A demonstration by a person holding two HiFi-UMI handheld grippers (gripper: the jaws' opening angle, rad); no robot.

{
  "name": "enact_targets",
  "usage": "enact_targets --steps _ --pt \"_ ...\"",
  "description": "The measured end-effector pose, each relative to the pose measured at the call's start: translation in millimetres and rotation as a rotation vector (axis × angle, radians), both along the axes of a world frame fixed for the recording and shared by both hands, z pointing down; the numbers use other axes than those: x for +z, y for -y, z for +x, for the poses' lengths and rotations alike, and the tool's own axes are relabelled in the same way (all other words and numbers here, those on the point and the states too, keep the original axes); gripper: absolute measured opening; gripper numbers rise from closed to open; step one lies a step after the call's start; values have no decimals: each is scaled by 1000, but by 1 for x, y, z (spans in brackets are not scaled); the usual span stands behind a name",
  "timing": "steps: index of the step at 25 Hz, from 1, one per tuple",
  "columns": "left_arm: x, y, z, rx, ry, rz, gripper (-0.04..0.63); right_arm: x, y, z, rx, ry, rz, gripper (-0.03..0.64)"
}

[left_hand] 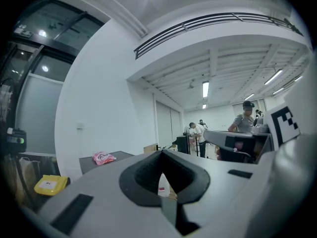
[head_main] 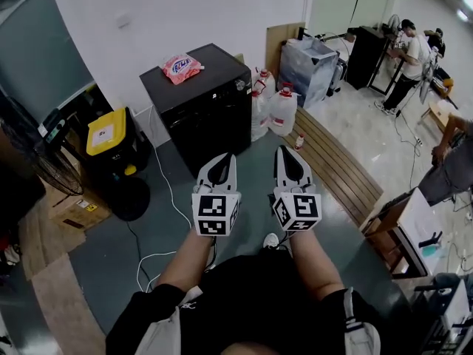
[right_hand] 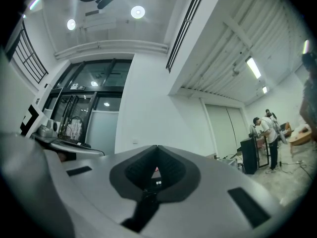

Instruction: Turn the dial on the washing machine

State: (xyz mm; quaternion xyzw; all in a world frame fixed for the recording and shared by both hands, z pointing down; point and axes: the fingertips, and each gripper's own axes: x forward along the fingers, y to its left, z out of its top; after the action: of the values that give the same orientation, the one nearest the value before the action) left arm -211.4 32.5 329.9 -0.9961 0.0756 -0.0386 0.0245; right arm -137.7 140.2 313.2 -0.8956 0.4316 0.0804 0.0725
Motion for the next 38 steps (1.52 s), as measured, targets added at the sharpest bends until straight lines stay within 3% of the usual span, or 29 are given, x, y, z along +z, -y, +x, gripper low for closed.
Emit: enact_targets --steps 15,29,38 --pt "-7 7 152 -110 24 -7 9 -8 13 163 -108 16 0 2" --pt "26 49 199 -226 62 -55 9 28 74 216 -261 32 -82 2" --pt "42 107 268 -232 57 -85 9 52 136 277 -281 19 -166 2"
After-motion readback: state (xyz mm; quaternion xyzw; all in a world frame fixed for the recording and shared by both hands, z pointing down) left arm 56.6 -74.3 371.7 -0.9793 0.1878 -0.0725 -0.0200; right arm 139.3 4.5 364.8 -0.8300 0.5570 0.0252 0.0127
